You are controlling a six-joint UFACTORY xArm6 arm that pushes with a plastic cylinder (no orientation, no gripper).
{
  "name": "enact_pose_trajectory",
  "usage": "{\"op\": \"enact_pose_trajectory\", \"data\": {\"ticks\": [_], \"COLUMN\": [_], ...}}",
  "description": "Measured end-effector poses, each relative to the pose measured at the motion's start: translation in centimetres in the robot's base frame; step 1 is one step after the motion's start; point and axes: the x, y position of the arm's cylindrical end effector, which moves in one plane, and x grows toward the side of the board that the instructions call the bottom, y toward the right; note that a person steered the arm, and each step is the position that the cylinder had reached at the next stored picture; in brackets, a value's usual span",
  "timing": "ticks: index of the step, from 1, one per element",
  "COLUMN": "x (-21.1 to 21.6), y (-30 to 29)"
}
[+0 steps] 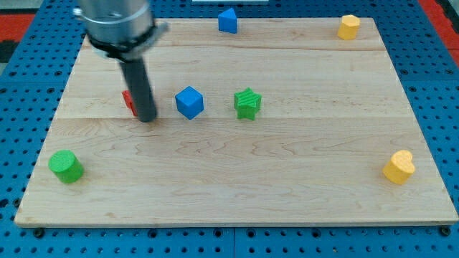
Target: Move the green circle diagonally to the bottom left of the blue cube
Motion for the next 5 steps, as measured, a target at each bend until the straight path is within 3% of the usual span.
{"op": "enact_pose_trajectory", "data": {"ticks": [1, 2, 3, 4, 5], "x": [-0.9, 0.5, 2.2, 12.4, 13.8], "y": [-8.9, -14.2, -14.1, -14.1, -11.8]}}
